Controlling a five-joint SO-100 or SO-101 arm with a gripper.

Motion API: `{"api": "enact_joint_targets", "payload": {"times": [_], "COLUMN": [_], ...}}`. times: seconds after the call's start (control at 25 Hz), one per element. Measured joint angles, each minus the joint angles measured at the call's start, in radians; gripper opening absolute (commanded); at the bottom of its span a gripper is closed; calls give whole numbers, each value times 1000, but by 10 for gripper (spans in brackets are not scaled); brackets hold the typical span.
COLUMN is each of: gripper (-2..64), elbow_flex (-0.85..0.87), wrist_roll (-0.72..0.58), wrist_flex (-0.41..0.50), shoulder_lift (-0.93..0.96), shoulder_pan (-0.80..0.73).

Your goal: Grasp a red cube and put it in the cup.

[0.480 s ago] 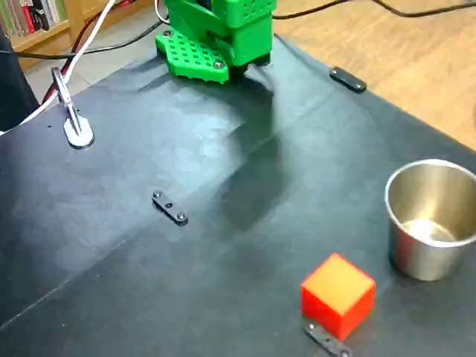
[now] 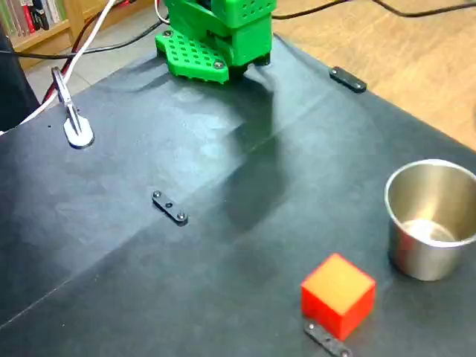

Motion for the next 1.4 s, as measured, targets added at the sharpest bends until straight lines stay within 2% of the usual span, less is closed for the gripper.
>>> {"api": "enact_joint_targets", "payload": {"times": [1.08, 1.4], "gripper": [259, 258], "elbow_flex": [0, 0], "wrist_roll": [0, -14], "wrist_flex": [2, -3], "shoulder_lift": [-44, -305], "shoulder_pan": [5, 310]}}
